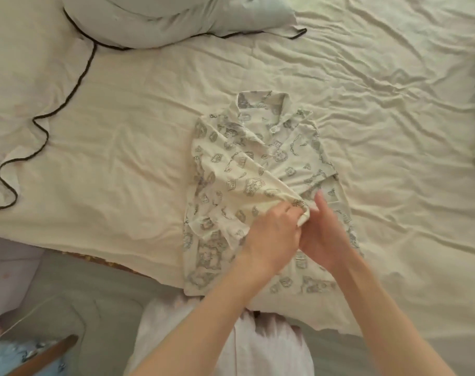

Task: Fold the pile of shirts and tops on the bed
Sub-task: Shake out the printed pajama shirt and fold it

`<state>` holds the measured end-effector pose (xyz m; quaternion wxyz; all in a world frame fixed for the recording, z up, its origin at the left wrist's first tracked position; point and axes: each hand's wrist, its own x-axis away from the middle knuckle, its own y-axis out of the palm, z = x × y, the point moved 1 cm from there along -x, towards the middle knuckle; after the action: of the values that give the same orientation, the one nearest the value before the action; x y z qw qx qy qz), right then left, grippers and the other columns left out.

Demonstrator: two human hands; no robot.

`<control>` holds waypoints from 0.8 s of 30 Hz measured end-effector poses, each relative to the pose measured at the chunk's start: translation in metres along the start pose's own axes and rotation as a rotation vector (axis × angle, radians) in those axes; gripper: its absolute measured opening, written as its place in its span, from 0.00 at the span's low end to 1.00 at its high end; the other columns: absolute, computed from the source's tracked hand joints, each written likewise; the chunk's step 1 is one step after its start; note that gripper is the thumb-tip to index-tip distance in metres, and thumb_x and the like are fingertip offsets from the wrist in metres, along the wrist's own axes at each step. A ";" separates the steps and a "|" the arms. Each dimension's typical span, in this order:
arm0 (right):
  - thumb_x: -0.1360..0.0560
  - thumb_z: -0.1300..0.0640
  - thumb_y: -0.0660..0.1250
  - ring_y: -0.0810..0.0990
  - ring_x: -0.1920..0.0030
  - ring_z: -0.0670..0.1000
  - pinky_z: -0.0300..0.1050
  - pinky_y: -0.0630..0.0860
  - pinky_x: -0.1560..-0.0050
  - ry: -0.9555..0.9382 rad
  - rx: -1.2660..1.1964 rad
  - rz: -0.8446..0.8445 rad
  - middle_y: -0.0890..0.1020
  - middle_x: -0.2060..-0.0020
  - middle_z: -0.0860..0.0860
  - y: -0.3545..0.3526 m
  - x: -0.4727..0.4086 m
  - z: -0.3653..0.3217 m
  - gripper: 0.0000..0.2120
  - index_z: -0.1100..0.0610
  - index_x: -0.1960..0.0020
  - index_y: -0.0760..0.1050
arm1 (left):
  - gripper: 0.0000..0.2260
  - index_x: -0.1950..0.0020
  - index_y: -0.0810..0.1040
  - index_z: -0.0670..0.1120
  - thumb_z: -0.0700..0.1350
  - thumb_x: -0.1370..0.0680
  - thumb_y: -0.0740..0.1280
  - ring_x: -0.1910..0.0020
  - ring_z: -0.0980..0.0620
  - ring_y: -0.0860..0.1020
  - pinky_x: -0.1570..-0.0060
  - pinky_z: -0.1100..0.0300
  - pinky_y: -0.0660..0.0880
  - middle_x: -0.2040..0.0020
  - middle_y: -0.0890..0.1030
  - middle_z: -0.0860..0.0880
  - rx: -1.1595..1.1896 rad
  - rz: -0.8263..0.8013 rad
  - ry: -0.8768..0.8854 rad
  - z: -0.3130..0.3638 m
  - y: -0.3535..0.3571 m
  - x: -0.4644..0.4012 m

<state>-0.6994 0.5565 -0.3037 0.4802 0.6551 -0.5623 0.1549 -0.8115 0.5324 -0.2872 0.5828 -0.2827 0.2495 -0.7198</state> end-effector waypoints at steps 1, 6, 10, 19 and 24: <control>0.21 0.38 0.44 0.82 0.60 0.53 0.42 0.80 0.62 0.009 -0.020 0.005 0.80 0.59 0.57 -0.025 0.006 -0.004 0.33 0.63 0.44 0.76 | 0.14 0.36 0.75 0.44 0.42 0.21 0.62 0.44 0.48 0.75 0.44 0.53 0.73 0.42 0.78 0.47 -0.028 -0.038 0.034 0.013 0.022 -0.001; 0.21 0.38 0.48 0.81 0.45 0.57 0.47 0.81 0.52 0.038 -0.142 0.126 0.82 0.46 0.60 -0.137 0.012 -0.001 0.32 0.61 0.38 0.77 | 0.16 0.36 0.73 0.44 0.49 0.21 0.60 0.41 0.45 0.69 0.39 0.52 0.67 0.37 0.75 0.49 -0.165 -0.387 0.092 0.041 0.125 -0.003; 0.21 0.48 0.59 0.82 0.59 0.53 0.43 0.79 0.61 0.147 0.108 0.309 0.83 0.54 0.57 -0.190 -0.013 0.026 0.18 0.62 0.45 0.78 | 0.17 0.31 0.70 0.46 0.46 0.19 0.57 0.34 0.48 0.67 0.34 0.53 0.63 0.33 0.72 0.47 -0.050 -0.605 -0.161 0.018 0.159 0.009; 0.24 0.62 0.63 0.73 0.62 0.50 0.47 0.69 0.63 0.067 0.451 0.692 0.76 0.63 0.52 -0.216 -0.046 0.038 0.04 0.55 0.58 0.73 | 0.13 0.35 0.74 0.45 0.44 0.19 0.58 0.47 0.56 0.73 0.45 0.63 0.70 0.40 0.77 0.52 0.185 -0.415 -0.615 -0.058 0.137 0.032; 0.24 0.56 0.63 0.75 0.45 0.55 0.50 0.72 0.44 0.007 0.955 0.773 0.76 0.44 0.54 -0.207 -0.039 0.015 0.17 0.58 0.36 0.69 | 0.09 0.44 0.77 0.46 0.40 0.19 0.58 0.52 0.54 0.77 0.50 0.60 0.74 0.48 0.80 0.50 0.324 -0.090 -0.786 -0.088 0.099 0.023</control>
<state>-0.5334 0.5475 -0.4343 0.0445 0.5461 -0.6260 0.5549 -0.8074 0.4929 -0.4158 0.6387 -0.4507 -0.1205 -0.6119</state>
